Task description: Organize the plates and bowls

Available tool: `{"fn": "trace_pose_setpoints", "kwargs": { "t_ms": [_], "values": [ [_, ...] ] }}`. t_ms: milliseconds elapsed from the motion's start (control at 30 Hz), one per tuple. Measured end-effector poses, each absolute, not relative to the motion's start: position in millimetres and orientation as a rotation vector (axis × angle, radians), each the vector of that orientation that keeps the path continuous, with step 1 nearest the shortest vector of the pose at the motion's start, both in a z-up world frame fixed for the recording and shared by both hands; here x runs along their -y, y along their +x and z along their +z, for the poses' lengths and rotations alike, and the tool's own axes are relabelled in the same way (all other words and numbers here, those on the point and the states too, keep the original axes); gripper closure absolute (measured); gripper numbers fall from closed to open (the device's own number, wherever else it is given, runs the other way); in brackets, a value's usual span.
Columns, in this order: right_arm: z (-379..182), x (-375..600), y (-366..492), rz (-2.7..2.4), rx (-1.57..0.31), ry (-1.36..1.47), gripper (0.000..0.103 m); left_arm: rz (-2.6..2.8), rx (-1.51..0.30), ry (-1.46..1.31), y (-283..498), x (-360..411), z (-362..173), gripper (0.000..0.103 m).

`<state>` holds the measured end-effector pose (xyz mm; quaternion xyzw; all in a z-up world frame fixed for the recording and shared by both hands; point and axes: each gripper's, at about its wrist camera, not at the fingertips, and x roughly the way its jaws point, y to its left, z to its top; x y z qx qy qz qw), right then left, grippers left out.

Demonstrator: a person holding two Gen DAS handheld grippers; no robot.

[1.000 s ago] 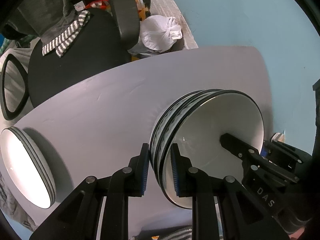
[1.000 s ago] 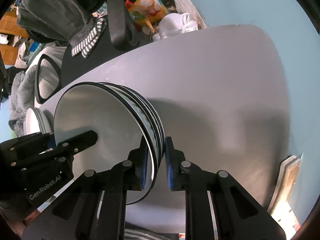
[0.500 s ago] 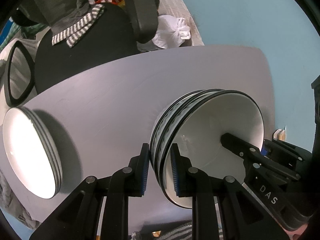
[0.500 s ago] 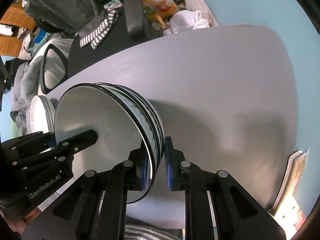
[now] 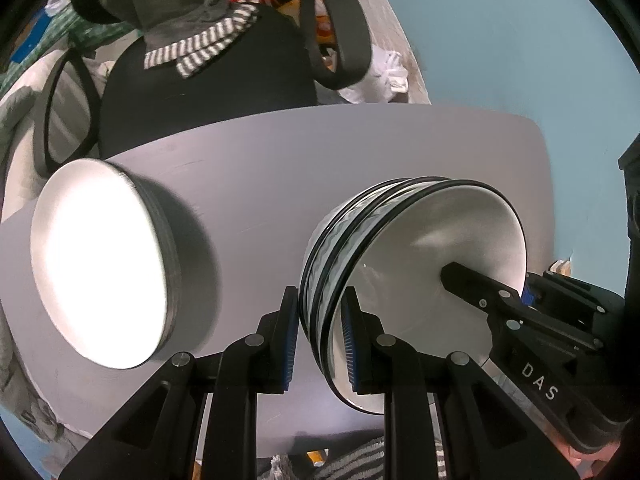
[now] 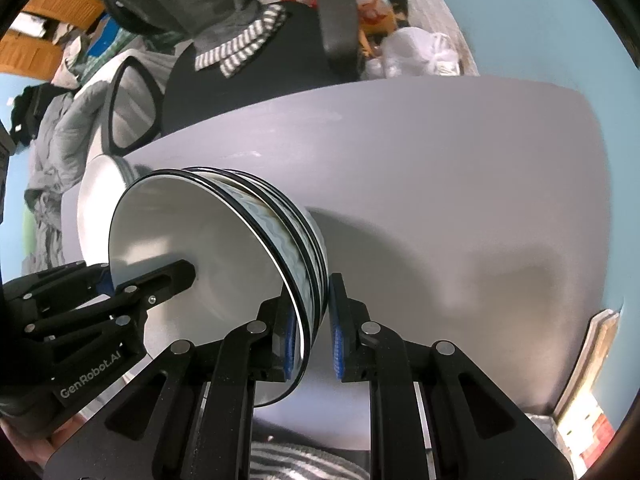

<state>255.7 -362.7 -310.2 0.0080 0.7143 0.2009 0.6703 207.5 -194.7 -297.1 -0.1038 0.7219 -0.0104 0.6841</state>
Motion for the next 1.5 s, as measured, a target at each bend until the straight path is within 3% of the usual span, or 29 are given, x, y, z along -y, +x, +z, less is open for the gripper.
{"fn": "trace_pose_setpoints", "kwargs": {
  "t_ms": [800, 1500],
  "values": [
    [-271.6, 222.6, 221.4, 0.588, -1.554, -0.114, 0.089, 0.103, -1.513, -0.364, 151.3, 52.5, -254.8, 0.083],
    [-303.1, 137.5, 213.9, 0.591, -1.611, -0.184, 0.088, 0.162, -1.559, -0.408, 144.4, -20.0, -294.9, 0.083]
  ]
}}
